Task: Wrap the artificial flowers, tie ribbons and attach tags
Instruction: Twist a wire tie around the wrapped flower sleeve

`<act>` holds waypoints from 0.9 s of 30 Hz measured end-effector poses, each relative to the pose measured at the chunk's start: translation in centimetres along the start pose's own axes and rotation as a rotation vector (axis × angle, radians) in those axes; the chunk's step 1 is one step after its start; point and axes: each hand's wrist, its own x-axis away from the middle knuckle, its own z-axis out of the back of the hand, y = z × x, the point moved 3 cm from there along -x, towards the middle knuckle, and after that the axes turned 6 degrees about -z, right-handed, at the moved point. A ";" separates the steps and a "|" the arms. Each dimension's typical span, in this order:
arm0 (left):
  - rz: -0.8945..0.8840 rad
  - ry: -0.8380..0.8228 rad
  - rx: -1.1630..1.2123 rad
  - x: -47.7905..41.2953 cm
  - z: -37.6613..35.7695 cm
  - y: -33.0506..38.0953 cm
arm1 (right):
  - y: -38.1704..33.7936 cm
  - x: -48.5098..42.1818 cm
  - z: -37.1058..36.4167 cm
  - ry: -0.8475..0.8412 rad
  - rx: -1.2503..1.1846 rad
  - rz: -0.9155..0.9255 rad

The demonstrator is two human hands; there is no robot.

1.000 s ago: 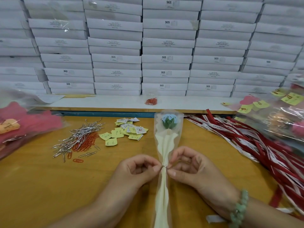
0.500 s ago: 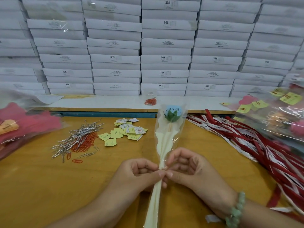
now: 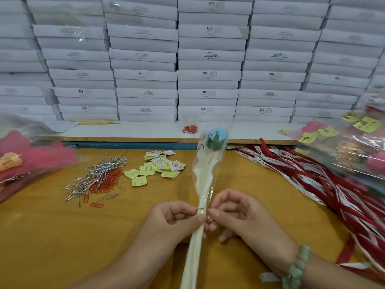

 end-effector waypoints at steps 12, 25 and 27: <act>-0.046 0.074 -0.020 0.0 0.1 -0.2 | -0.2 0.1 -0.1 -0.014 -0.036 -0.053; -0.046 0.076 0.010 0.0 0.1 -0.2 | -0.4 0.2 0.0 -0.013 -0.060 -0.055; -0.042 0.077 0.009 0.0 0.2 -0.2 | -0.4 0.2 0.0 -0.009 -0.061 -0.061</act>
